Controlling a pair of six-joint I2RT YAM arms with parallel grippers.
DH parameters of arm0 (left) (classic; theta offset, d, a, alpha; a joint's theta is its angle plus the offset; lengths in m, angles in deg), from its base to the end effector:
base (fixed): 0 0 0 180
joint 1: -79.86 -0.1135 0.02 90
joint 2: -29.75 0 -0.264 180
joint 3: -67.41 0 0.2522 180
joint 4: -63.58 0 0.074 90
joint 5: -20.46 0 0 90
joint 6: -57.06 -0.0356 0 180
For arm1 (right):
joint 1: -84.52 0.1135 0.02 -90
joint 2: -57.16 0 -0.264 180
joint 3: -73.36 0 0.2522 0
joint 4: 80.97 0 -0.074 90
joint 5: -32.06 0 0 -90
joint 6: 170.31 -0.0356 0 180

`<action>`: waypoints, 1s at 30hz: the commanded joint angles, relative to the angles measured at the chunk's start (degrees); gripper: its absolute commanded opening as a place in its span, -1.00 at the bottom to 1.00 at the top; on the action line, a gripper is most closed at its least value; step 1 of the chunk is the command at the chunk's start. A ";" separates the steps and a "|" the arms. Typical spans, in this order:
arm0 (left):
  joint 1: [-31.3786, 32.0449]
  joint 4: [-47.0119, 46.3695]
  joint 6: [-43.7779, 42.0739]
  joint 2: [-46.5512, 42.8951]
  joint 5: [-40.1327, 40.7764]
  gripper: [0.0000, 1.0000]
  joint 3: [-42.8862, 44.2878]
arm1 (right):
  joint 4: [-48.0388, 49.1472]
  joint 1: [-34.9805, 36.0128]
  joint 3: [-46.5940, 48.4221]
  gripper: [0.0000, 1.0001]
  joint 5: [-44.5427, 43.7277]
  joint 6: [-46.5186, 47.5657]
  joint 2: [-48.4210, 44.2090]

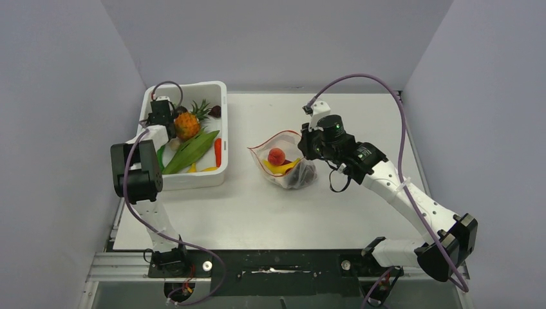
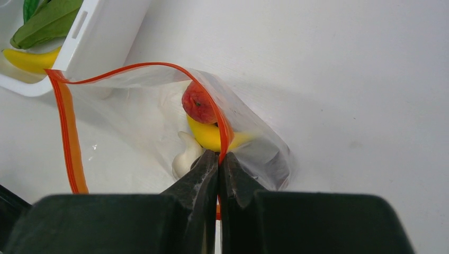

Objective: Place the food in the zip-top bag and seal the zipper
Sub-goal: Pick up the fake vegetable from the bin.

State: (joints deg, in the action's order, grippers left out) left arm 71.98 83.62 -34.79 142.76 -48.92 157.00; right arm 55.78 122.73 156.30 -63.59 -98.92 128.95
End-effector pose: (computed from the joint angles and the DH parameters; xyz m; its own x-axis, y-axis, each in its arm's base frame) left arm 0.4267 0.0717 0.1824 -0.6933 -0.0655 -0.7177 -0.3593 0.8946 0.2655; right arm 0.2203 0.1690 0.3549 -0.5712 -0.0455 -0.8195 -0.3880 0.8948 0.2208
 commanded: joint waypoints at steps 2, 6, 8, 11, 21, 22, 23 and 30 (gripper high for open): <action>-0.86 -5.71 -1.61 2.25 -3.92 -0.27 3.16 | 3.92 -0.29 3.07 -1.00 -2.52 -0.17 -0.33; -0.89 -7.13 -0.91 3.13 -3.97 -0.27 2.02 | 3.95 -0.25 2.51 -1.00 -3.70 -1.26 -0.64; -1.12 -7.25 -0.94 3.84 -2.85 -0.27 2.39 | 3.86 -0.27 2.68 -1.00 -3.98 -1.61 -0.68; -1.79 -7.25 -0.85 4.61 -1.81 -0.27 3.19 | 4.04 -0.25 2.67 -1.00 -4.26 -2.02 -0.83; -2.40 -7.43 -0.79 6.58 -3.09 -0.24 3.48 | 4.01 0.12 3.30 -1.00 -4.76 -2.28 0.27; -2.33 -7.24 -0.79 6.67 -3.27 -0.29 3.64 | 4.05 0.16 3.36 -1.00 -4.95 -2.35 0.28; -2.21 -6.94 -0.79 6.69 -3.45 -0.31 3.86 | 4.01 0.22 3.36 -1.00 -5.10 -2.31 0.28; -0.88 -2.71 0.52 4.43 -2.93 -0.56 5.89 | 4.19 1.10 2.63 -1.00 -5.46 -2.85 0.03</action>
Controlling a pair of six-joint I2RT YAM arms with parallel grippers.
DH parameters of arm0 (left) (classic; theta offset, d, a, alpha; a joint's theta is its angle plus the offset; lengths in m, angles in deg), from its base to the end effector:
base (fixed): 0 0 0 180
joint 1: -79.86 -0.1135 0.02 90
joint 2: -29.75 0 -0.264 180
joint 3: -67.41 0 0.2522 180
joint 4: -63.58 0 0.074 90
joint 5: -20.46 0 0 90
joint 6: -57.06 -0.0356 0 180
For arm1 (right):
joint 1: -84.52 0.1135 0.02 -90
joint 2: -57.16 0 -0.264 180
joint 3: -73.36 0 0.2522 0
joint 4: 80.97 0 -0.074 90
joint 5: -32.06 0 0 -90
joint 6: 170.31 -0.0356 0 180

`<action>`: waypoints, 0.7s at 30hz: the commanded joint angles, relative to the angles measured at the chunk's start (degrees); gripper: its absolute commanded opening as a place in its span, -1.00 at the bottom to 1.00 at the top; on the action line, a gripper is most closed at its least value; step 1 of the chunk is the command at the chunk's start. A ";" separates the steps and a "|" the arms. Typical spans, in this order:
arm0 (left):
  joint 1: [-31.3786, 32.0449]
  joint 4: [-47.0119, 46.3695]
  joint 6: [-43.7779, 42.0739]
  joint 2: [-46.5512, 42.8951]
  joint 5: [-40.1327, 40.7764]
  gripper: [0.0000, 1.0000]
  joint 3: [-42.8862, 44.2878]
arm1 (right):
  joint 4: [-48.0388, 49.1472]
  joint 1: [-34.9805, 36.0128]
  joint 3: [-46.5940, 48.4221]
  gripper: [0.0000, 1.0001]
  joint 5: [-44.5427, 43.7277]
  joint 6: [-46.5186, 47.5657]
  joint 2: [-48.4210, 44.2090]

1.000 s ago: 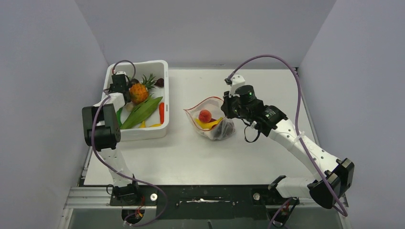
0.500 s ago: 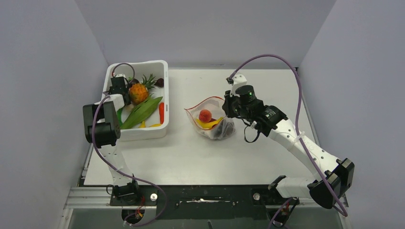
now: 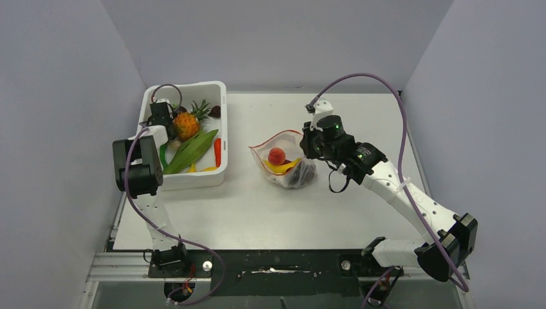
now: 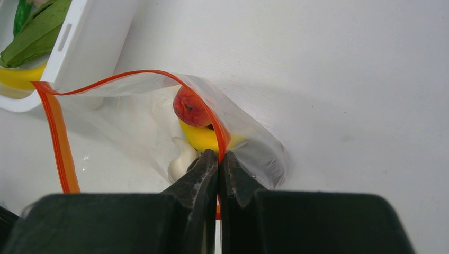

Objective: Place the food in the zip-top bag and seal the zipper
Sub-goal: Pick up the fake vegetable from the bin.

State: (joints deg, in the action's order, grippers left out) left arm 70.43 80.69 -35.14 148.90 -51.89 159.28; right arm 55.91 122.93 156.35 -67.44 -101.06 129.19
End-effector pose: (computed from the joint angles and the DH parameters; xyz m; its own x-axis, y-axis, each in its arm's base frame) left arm 0.4420 0.0844 0.1530 -0.7038 -0.0798 -0.7059 -0.3431 0.9083 0.2394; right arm 0.2219 0.1684 0.3545 -0.5683 -0.0047 -0.8228 -0.3229 0.9211 0.2178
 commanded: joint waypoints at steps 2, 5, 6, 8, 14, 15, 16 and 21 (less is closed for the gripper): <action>0.96 1.06 1.64 -3.23 0.95 -0.59 3.65 | 4.06 1.14 2.41 -1.00 -1.59 -1.01 -0.54; 1.17 2.16 3.40 -5.91 1.63 -0.62 3.89 | 4.13 1.48 2.25 -1.00 -1.66 -1.67 -0.95; 1.17 2.59 4.23 -6.90 1.69 -0.63 3.90 | 4.28 1.65 2.02 -1.00 -1.67 -1.92 -1.13; 1.17 3.83 5.80 -8.59 1.77 -0.65 3.81 | 4.63 1.90 1.52 -1.00 -1.62 -2.34 -1.47; 1.17 7.80 10.40 -12.74 0.50 -0.67 2.81 | 5.33 2.02 -0.25 -1.00 -1.93 -3.77 -2.04; 1.17 8.63 10.97 -13.15 0.08 -0.67 2.93 | 5.85 2.09 -0.76 -1.00 -1.44 -4.28 -2.25; 1.17 9.54 11.47 -13.66 -0.38 -0.67 3.05 | 6.68 2.10 -1.40 -1.00 -0.74 -4.96 -2.51; 1.17 12.18 14.07 -18.78 -3.93 -0.69 1.74 | 8.37 2.05 -2.14 -1.00 1.06 -7.79 -1.78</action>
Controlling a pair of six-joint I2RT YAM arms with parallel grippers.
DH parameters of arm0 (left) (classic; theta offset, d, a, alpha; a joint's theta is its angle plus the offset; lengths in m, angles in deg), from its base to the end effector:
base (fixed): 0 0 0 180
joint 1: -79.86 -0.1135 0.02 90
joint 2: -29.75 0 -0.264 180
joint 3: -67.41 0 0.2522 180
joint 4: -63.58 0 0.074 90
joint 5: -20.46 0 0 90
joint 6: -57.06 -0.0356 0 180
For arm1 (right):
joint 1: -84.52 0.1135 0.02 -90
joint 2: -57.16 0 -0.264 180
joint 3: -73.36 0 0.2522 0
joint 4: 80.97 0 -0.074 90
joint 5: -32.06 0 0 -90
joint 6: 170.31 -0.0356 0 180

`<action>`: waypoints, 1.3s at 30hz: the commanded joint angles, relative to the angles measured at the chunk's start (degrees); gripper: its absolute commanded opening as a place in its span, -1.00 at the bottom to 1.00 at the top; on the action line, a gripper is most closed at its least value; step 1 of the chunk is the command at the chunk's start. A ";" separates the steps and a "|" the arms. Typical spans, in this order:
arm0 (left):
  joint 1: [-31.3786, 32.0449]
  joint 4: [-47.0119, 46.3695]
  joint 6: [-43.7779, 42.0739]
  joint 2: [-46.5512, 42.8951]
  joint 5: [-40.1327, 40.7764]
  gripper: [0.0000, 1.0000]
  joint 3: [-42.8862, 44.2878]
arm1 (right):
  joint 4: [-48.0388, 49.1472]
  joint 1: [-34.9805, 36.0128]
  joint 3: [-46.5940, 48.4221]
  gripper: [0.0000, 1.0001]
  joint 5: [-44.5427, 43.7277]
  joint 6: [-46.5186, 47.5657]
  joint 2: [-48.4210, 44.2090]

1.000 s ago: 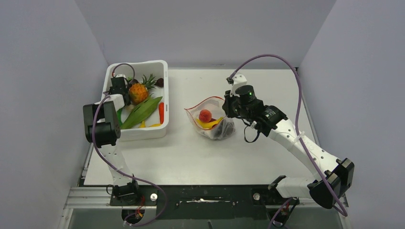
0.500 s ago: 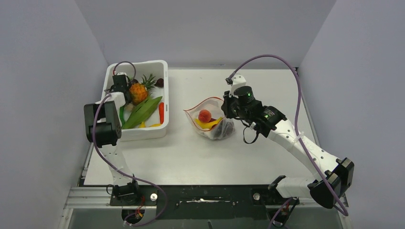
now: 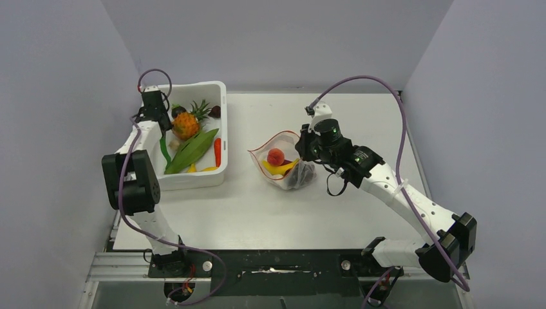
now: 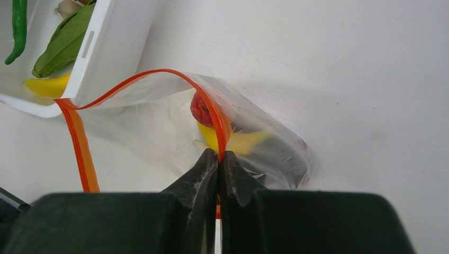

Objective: Place the food in the zip-top bag and seal the zipper
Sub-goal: Pick up the fake vegetable from the bin, then place the fake vegetable in the zipper food storage bag.

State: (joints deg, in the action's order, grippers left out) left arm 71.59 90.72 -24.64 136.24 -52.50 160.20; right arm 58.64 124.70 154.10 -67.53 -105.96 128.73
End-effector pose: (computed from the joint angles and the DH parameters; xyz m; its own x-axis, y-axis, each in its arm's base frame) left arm 0.4158 0.0710 0.2363 -0.5888 -0.2251 -0.7763 -0.4466 0.8911 0.0804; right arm 0.2168 0.1754 0.3476 -0.5853 0.0644 -0.8083 -0.3039 0.9067 0.2923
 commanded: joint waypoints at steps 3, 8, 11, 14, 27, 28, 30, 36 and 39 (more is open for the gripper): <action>0.01 2.17 6.37 -10.47 -4.46 -0.70 -1.23 | 5.89 0.44 1.02 -1.00 0.43 -3.62 0.02; -0.08 -1.68 9.21 -18.42 -5.16 -0.70 -6.22 | 7.13 0.58 1.57 -1.00 -1.26 -5.52 1.44; -0.05 -6.14 11.06 -22.49 -6.48 -0.70 -9.03 | 8.63 0.58 0.78 -1.00 -0.16 -7.69 1.07; 0.00 -10.20 12.00 -26.26 -9.13 -0.70 -11.97 | 10.01 0.69 -0.31 -1.00 1.84 -9.71 0.52; 2.37 -25.16 15.78 -38.53 -32.71 -0.70 -21.00 | 9.18 -0.36 0.65 -1.00 10.04 -8.30 0.87; 3.68 -26.63 15.46 -38.70 -35.33 -0.70 -21.40 | 8.04 -0.51 1.22 -1.00 10.33 -8.03 1.05; 6.66 -28.78 13.84 -39.32 -37.78 -0.70 -21.92 | 6.06 -0.63 2.28 -1.00 10.08 -7.02 1.47; 11.84 -39.04 15.35 -41.65 -44.61 -0.70 -23.75 | 5.36 -1.40 2.35 -1.00 10.19 -6.87 1.35; 13.03 -45.57 18.37 -42.48 -49.79 -0.70 -24.89 | 6.17 -1.55 1.65 -1.00 10.32 -7.02 1.03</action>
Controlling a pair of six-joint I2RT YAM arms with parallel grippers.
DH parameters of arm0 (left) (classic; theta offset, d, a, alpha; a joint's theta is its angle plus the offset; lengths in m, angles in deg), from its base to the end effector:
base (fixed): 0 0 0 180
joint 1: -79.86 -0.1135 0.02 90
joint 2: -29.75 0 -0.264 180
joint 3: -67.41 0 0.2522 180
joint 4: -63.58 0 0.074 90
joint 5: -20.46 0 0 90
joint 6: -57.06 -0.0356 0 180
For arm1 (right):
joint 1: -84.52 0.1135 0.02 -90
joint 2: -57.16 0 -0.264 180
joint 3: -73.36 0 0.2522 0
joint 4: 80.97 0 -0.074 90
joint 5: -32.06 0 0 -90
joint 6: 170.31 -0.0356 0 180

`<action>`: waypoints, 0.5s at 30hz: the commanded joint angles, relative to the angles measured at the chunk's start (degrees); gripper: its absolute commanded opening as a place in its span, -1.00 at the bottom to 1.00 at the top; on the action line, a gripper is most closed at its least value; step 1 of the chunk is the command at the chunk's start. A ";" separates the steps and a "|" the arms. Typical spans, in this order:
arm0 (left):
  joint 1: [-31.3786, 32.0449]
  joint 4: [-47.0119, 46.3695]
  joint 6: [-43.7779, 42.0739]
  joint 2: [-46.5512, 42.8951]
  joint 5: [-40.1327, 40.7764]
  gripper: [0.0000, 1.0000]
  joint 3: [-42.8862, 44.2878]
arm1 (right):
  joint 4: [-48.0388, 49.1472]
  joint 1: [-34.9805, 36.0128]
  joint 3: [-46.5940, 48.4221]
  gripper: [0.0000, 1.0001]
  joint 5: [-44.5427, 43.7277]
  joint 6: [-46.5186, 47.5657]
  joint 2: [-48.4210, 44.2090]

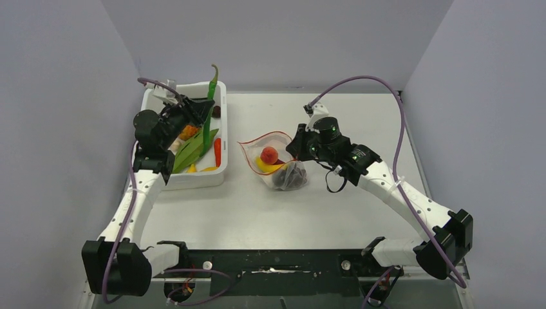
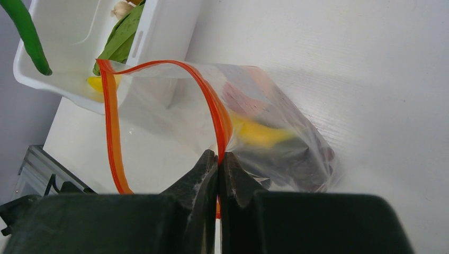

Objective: Place the food in the zip-top bag and seal the zipper
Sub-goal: Place the fake vegetable in the zipper food storage bag.

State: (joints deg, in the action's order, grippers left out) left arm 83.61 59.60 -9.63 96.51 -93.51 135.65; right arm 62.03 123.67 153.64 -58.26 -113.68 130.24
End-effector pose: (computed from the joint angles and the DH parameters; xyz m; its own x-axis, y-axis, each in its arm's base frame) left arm 0.2725 -0.0324 0.3727 -0.0961 -0.3561 -0.9295 0.4631 0.8106 -0.3584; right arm 0.2238 0.1820 0.3432 -0.6671 0.1662 -0.7262 -0.3121 0.8228 0.4750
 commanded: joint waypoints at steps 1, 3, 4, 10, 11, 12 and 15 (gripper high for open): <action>1.41 -17.47 4.07 -3.06 -9.73 -0.70 -0.87 | 2.97 -0.61 1.93 -1.00 1.21 0.61 -0.52; 2.41 -22.67 5.13 -3.32 -11.84 -0.70 -2.83 | 3.11 -0.74 1.73 -1.00 1.70 0.43 -0.57; 2.92 -25.23 5.36 -3.38 -13.13 -0.70 -3.58 | 3.19 -0.75 1.69 -1.00 1.97 0.41 -0.57; 5.81 -38.76 6.11 -2.27 -20.18 -0.69 -6.33 | 2.90 -1.61 1.59 -1.00 2.41 0.80 -0.90; 6.42 -40.71 5.94 -1.96 -21.41 -0.69 -6.56 | 2.86 -1.86 1.55 -1.00 2.53 0.76 -1.03; 7.17 -42.34 5.76 -1.58 -22.65 -0.69 -6.66 | 2.90 -2.02 1.42 -1.00 2.66 0.76 -1.15; 9.41 -45.79 5.89 -0.03 -26.00 -0.69 -6.27 | 3.03 -2.39 0.86 -1.00 2.78 0.75 -1.67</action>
State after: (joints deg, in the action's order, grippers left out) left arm 90.52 26.27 -4.47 95.09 -112.61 128.66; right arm 62.05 122.01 153.64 -56.40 -113.59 130.24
